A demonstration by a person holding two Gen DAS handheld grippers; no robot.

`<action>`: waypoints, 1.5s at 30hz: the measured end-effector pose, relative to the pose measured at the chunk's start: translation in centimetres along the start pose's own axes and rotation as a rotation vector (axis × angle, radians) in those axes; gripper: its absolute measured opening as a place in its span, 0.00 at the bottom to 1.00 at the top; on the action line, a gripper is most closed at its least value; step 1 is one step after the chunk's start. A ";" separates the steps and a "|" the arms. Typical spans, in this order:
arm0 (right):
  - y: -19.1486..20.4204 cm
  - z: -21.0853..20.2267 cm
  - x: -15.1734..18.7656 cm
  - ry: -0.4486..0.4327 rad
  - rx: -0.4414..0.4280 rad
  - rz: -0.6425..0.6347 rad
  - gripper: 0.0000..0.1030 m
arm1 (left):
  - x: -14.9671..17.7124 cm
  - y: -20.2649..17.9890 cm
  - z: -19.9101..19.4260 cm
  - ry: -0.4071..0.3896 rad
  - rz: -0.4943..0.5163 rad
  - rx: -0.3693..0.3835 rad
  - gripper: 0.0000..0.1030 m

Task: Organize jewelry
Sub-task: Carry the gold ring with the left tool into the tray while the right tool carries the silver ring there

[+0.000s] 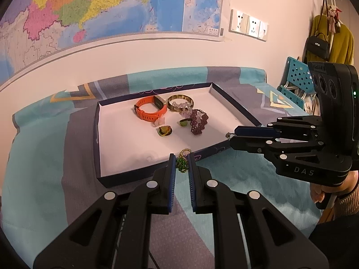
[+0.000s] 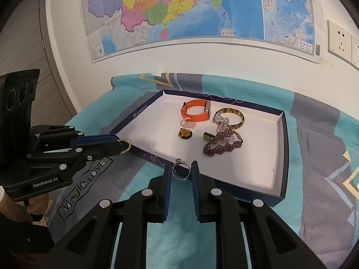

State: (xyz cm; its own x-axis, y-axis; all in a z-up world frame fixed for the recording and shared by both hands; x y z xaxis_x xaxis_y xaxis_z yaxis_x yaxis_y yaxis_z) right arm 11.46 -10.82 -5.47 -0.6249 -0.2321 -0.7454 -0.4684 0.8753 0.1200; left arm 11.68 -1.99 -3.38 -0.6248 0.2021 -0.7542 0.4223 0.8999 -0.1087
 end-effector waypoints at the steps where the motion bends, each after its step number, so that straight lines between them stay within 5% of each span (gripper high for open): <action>1: -0.1 0.0 -0.1 -0.001 -0.001 0.001 0.15 | -0.1 0.0 0.0 -0.002 0.000 0.000 0.11; 45: -1.1 2.4 -1.7 0.013 0.014 -0.007 0.15 | -2.8 1.4 2.5 -0.012 -0.031 -0.003 0.11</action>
State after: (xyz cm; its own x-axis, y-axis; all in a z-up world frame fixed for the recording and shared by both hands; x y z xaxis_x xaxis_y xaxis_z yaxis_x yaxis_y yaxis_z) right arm 14.55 -10.41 -5.95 -0.6298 -0.2443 -0.7373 -0.4645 0.8793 0.1055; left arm 15.67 -2.24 -3.05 -0.6301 0.1691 -0.7579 0.4003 0.9071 -0.1304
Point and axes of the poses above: each gripper's, at about its wrist camera, not at the fingertips, and z roughly the way its jaws point, y to its left, x to its underside, the point moved 9 cm from there along z, roughly the way its jaws point, and after that the axes turned 4 degrees about x, right-handed, at the moved point
